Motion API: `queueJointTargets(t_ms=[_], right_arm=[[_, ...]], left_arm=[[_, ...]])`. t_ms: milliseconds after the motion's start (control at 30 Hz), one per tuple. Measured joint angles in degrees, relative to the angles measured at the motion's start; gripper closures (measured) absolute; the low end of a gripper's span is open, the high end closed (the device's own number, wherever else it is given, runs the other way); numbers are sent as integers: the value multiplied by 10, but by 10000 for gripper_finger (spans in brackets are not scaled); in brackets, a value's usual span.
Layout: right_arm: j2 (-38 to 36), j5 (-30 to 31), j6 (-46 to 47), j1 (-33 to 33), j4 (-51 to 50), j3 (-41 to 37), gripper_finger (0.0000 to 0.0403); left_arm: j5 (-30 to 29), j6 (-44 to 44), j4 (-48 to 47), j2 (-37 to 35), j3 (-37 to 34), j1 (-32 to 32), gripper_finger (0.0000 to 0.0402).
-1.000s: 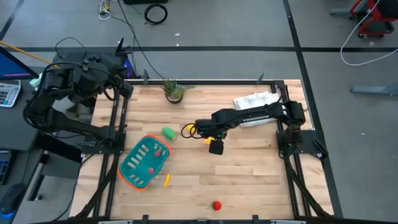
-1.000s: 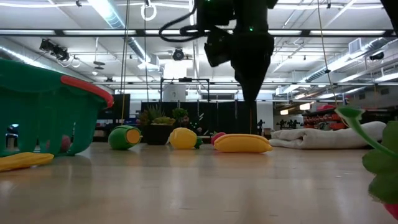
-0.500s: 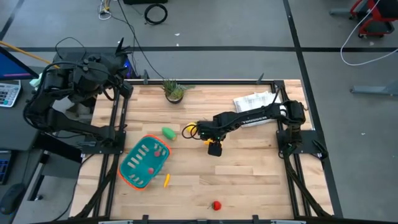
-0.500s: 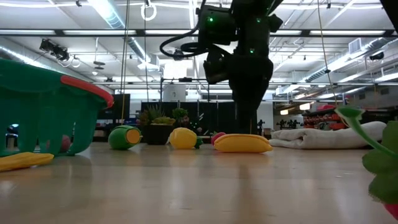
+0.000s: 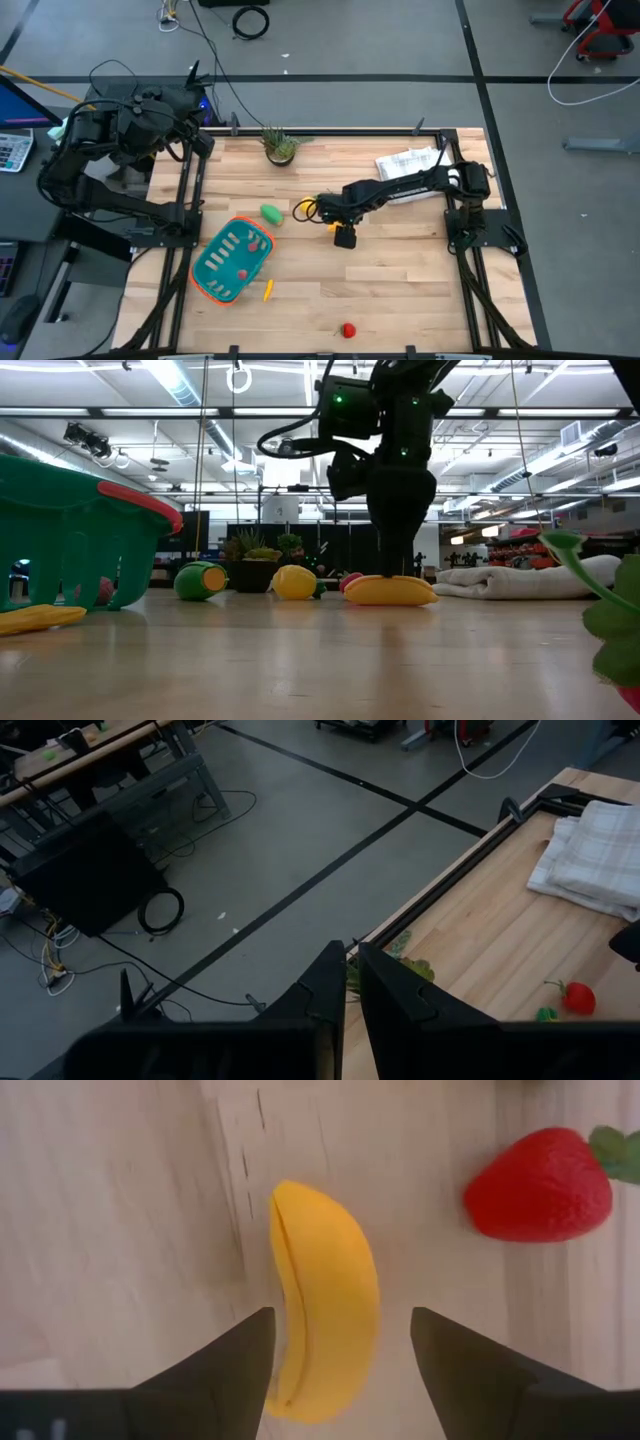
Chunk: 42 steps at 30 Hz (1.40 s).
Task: Pick and placing Produce into tupperware
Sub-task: Put the yellow banana into the blue basket
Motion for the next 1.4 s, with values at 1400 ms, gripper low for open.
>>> queueJointTargets(t_ms=[1400], right_arm=[[-9, 1, 90, -2, 101, 0, 270]], left_arm=[[0, 5, 2, 0, 0, 0, 363]])
